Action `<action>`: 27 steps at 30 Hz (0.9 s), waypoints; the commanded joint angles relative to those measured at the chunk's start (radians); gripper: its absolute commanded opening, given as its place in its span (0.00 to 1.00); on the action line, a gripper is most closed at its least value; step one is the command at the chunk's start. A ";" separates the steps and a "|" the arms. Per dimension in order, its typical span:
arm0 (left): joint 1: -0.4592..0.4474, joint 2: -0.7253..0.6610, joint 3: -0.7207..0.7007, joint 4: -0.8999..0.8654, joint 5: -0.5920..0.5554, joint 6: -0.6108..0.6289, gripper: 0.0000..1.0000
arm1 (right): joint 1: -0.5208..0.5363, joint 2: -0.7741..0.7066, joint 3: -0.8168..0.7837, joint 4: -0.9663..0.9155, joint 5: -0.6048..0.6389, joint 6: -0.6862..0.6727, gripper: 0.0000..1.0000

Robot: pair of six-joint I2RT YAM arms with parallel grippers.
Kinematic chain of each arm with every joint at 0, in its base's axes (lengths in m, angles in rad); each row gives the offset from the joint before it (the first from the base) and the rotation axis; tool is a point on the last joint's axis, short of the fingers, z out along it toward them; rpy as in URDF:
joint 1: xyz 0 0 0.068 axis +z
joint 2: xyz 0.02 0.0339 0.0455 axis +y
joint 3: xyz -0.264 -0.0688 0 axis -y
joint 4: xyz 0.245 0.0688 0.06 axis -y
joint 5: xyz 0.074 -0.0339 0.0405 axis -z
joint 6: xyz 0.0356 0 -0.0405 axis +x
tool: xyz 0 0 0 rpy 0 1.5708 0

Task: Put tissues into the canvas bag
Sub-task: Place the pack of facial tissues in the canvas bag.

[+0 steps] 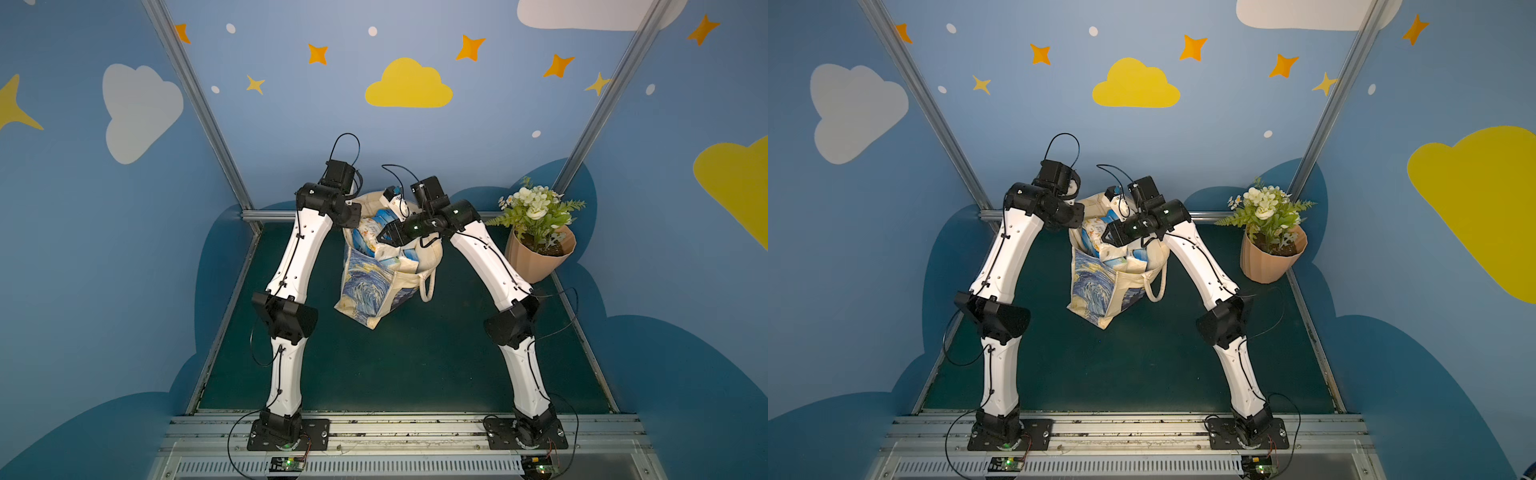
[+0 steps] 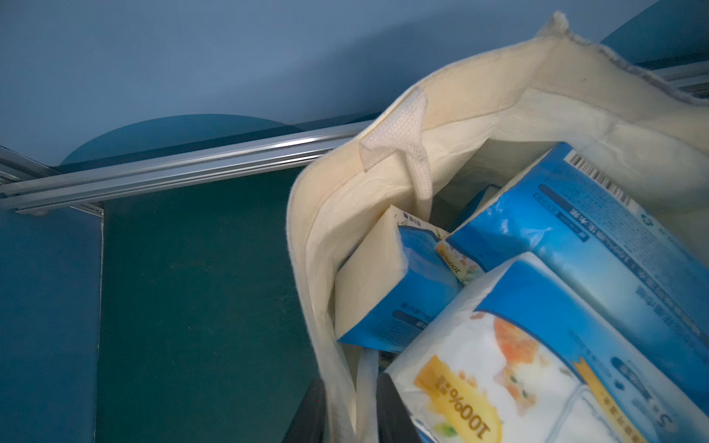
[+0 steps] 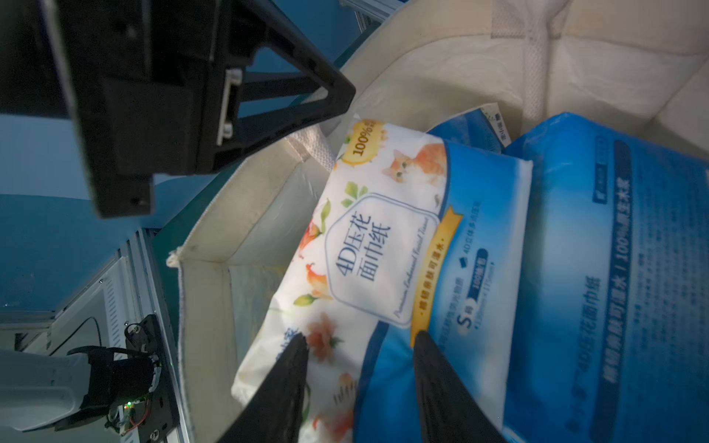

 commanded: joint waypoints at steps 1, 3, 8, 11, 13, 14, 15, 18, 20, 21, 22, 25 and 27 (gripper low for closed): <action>-0.009 -0.030 0.012 0.006 0.002 -0.009 0.25 | 0.005 0.050 0.004 0.004 0.013 0.071 0.47; -0.009 -0.034 0.010 0.007 0.000 -0.009 0.25 | -0.009 0.061 0.004 0.018 0.014 0.099 0.47; -0.009 -0.040 0.011 0.007 -0.019 -0.012 0.25 | -0.030 -0.031 -0.110 0.109 -0.078 0.045 0.64; -0.009 -0.044 0.010 0.012 -0.027 -0.012 0.25 | -0.031 -0.197 -0.351 0.316 -0.073 0.021 0.69; -0.009 -0.045 0.010 0.015 -0.032 -0.011 0.25 | -0.036 -0.294 -0.480 0.446 -0.056 0.011 0.71; -0.009 -0.047 0.010 0.018 -0.036 -0.011 0.25 | -0.040 -0.327 -0.511 0.475 -0.049 0.003 0.71; -0.009 -0.047 0.010 0.021 -0.044 -0.012 0.25 | -0.045 -0.353 -0.529 0.493 -0.043 -0.004 0.71; -0.002 -0.055 0.010 0.039 -0.052 -0.017 0.29 | -0.063 -0.412 -0.557 0.520 -0.039 -0.021 0.72; 0.004 -0.060 0.010 0.052 -0.047 -0.022 0.32 | -0.072 -0.443 -0.573 0.539 -0.038 -0.029 0.73; 0.006 -0.061 0.010 0.058 -0.047 -0.026 0.34 | -0.077 -0.459 -0.581 0.548 -0.037 -0.031 0.73; 0.009 -0.063 0.010 0.064 -0.051 -0.029 0.36 | -0.080 -0.471 -0.586 0.549 -0.033 -0.033 0.73; 0.016 -0.076 0.012 0.074 -0.073 -0.034 0.37 | -0.091 -0.523 -0.616 0.559 0.010 -0.044 0.73; 0.028 -0.101 0.011 0.089 -0.078 -0.044 0.38 | -0.106 -0.579 -0.668 0.593 0.062 -0.048 0.74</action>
